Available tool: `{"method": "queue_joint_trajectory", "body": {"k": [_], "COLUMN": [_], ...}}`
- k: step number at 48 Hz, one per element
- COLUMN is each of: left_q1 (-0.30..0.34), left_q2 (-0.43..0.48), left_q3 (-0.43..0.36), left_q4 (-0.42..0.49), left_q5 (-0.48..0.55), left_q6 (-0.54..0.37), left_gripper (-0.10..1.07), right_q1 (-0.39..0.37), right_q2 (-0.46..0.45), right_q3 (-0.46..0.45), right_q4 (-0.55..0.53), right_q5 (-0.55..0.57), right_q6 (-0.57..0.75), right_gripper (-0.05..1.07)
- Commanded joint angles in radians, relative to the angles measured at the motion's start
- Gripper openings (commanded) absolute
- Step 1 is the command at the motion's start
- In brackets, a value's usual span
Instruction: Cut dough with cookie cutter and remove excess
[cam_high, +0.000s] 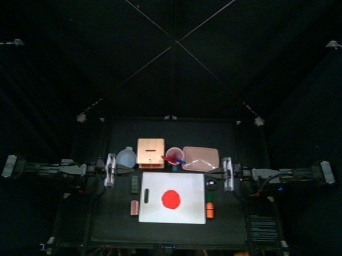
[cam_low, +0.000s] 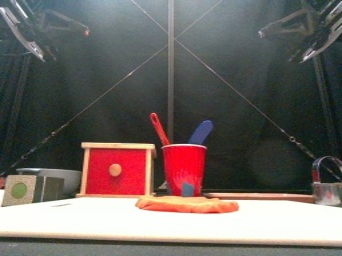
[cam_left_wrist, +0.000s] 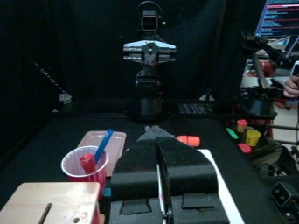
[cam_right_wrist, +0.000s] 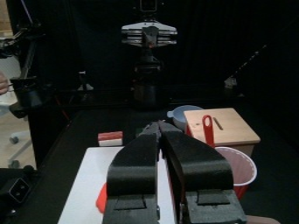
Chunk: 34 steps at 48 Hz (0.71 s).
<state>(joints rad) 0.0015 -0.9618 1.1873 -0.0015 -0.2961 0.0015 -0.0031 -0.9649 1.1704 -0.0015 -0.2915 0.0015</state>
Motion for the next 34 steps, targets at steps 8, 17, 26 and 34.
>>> {"method": "queue_joint_trajectory", "body": {"k": [8, 17, 26, 34], "left_q1": [-0.005, -0.006, -0.009, -0.009], "left_q2": [0.021, 0.054, 0.097, 0.118], "left_q3": [0.032, 0.044, 0.048, 0.049], "left_q4": [-0.023, -0.023, -0.023, -0.023], "left_q5": [-0.034, -0.035, -0.04, -0.054], "left_q6": [-0.005, -0.006, -0.006, -0.005], "left_gripper": [0.0, 0.0, 0.0, 0.0], "right_q1": [0.0, -0.014, -0.018, -0.018], "right_q2": [0.114, 0.207, 0.221, 0.219], "right_q3": [-0.008, -0.08, -0.181, -0.189], "right_q4": [0.006, 0.029, 0.049, 0.049], "right_q5": [0.13, 0.522, 0.931, 1.023], "right_q6": [0.006, 0.037, 0.041, 0.04], "right_gripper": [0.02, 0.03, 0.03, 0.05]}}
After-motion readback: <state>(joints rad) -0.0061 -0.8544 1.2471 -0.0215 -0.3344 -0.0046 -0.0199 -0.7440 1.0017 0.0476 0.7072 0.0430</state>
